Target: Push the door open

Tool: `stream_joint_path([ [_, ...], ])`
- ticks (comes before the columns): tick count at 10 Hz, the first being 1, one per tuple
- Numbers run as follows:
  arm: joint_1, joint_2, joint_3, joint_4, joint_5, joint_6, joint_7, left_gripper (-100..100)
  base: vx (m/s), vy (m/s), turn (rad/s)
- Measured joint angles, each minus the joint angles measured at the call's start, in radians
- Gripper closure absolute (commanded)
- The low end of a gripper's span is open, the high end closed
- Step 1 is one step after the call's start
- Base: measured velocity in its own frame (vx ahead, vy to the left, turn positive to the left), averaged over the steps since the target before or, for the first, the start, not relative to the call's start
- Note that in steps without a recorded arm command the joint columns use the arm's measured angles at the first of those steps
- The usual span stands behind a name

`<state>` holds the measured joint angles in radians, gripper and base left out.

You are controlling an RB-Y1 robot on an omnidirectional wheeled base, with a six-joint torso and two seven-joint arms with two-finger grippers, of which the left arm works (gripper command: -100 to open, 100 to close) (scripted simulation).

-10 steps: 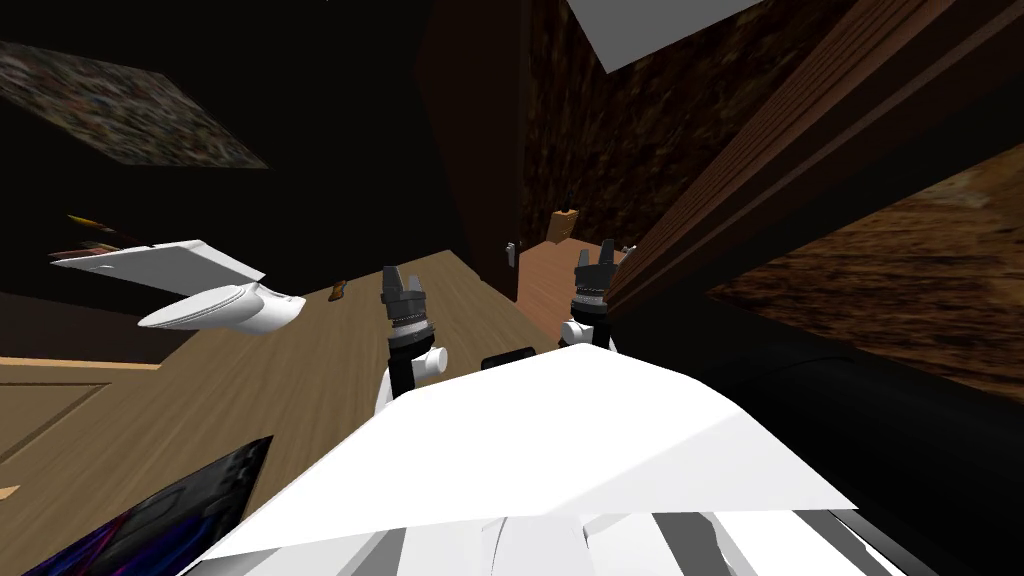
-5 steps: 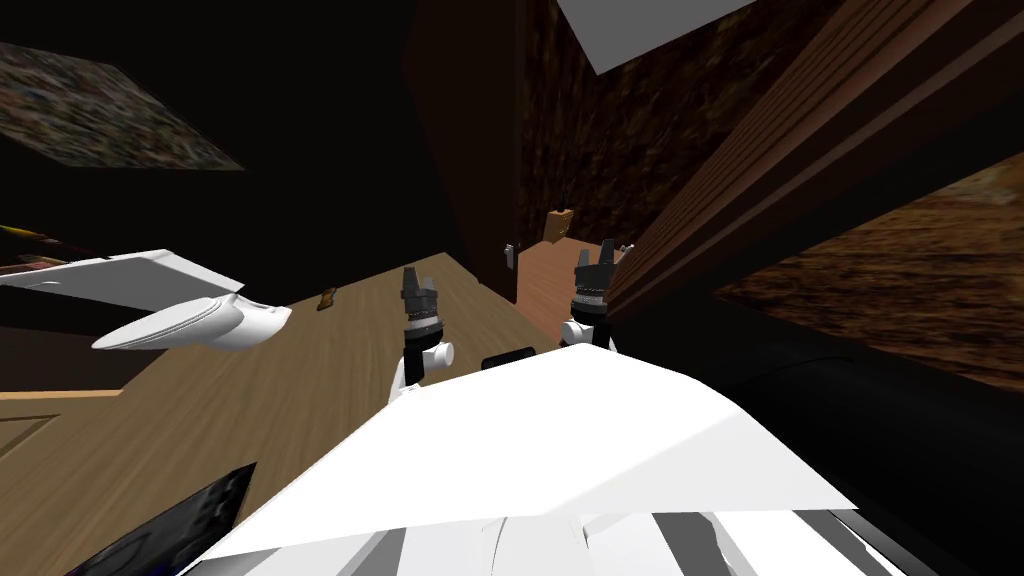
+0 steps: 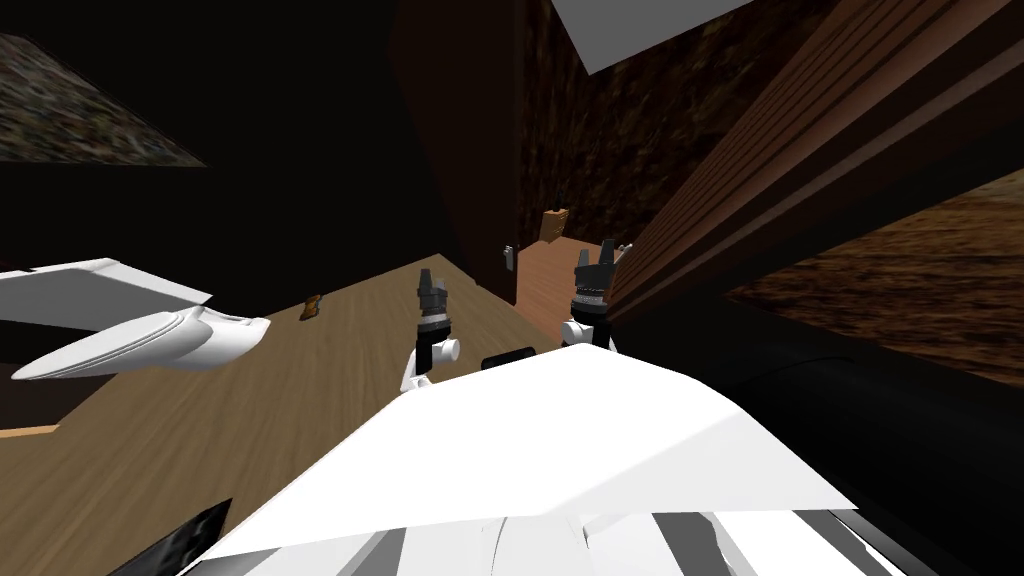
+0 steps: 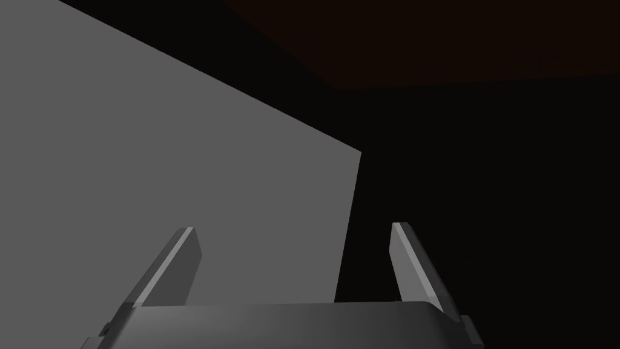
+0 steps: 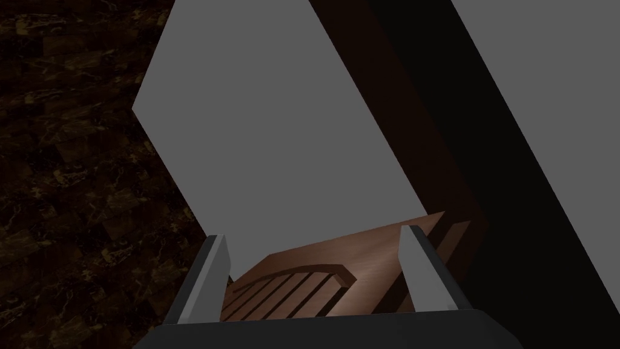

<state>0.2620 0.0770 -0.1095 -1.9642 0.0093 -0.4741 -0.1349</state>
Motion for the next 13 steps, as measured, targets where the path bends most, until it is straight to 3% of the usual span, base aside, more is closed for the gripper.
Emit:
stream_joint_path([
  [9,-0.104,0.005,-0.068,0.178,0.044,0.015,0.005,-100,0.067,0.059,-0.080],
  [13,-0.169,0.003,-0.105,0.291,0.069,0.017,0.009,-100,0.087,0.082,-0.111],
])
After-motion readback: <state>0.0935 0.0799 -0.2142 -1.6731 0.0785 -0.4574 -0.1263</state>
